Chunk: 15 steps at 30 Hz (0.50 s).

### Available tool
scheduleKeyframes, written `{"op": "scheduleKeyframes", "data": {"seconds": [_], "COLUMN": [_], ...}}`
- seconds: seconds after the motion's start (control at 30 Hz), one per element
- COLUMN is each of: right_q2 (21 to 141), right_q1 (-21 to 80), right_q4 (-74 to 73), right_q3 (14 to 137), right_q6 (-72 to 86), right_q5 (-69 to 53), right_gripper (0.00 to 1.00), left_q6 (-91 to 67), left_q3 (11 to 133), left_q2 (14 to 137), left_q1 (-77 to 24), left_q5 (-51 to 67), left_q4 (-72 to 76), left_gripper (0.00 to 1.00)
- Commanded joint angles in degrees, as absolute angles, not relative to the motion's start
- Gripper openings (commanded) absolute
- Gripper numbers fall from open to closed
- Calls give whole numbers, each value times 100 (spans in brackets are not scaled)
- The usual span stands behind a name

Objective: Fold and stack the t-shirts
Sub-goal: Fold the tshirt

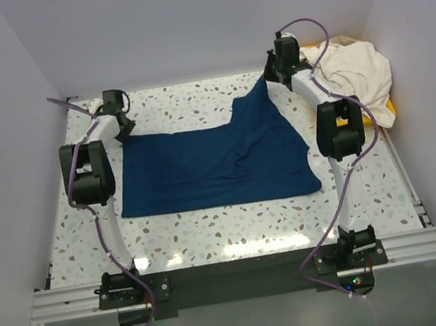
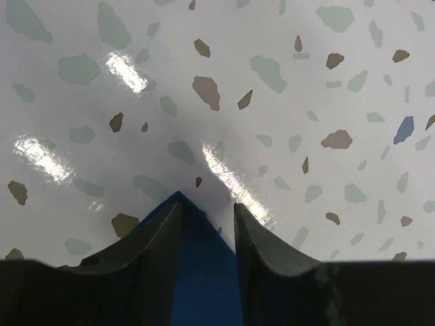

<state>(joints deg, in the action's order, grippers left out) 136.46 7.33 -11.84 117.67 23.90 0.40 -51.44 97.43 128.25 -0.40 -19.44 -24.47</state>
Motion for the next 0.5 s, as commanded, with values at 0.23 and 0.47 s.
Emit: {"op": "scheduleKeyframes", "data": {"seconds": [0.23, 0.47], "right_q2": [13307, 13289], "right_q1": [703, 703], "right_q4": [-809, -800], "right_q3": [11698, 11619], "right_q6": [2294, 2303], "right_q5": [9, 18], "right_gripper": [0, 0], "left_q6": [-4966, -4913], "left_q3": [10178, 10370], "left_q2": [12683, 12876], "left_q1": [0, -26], "left_q5": [-2452, -2540], "left_q4": [-2927, -3067], "left_gripper": [42, 39]}}
